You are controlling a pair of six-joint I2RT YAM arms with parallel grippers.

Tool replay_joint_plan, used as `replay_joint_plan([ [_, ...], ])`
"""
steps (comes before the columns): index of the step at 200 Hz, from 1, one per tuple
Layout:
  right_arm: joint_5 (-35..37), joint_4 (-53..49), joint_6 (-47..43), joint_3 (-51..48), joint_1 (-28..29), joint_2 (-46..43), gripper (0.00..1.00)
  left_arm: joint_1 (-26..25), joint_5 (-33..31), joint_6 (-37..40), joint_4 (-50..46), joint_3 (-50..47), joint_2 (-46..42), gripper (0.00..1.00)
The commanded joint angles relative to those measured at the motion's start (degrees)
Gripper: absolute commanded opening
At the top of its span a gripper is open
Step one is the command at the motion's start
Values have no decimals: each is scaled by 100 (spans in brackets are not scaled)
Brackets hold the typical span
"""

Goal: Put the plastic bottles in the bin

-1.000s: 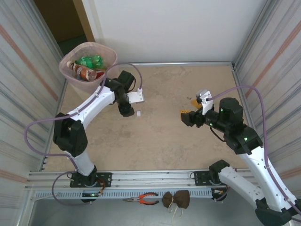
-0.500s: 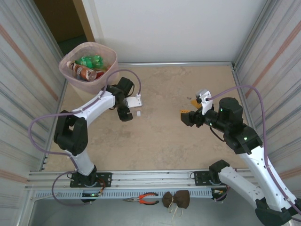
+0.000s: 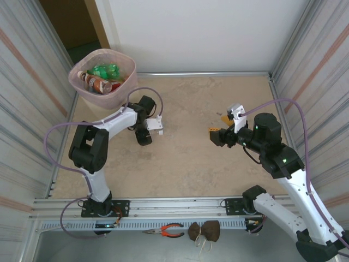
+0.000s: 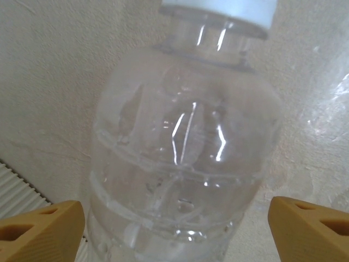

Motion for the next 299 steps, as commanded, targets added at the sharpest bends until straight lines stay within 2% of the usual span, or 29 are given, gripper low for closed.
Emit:
replay_joint_plan([
  [1, 50, 54, 49, 112, -17, -80, 73, 62, 7, -139, -130, -43, 251, 85],
  [44, 42, 32, 46, 131, -17, -119, 73, 56, 115, -342, -316, -91, 326, 71],
  [102, 6, 51, 46, 151, -17, -128, 73, 45, 324, -517, -463, -114, -114, 64],
  [148, -37, 60, 45, 195, -17, -112, 73, 20, 582, -722, -971, 298, -504, 62],
  [227, -45, 68, 46, 180, -17, -111, 73, 0, 1092, -1257, -1697, 1898, -1163, 61],
  [299, -58, 90, 63, 168, -14, -102, 73, 90, 1164, -1902, -2037, 3768, -1435, 59],
])
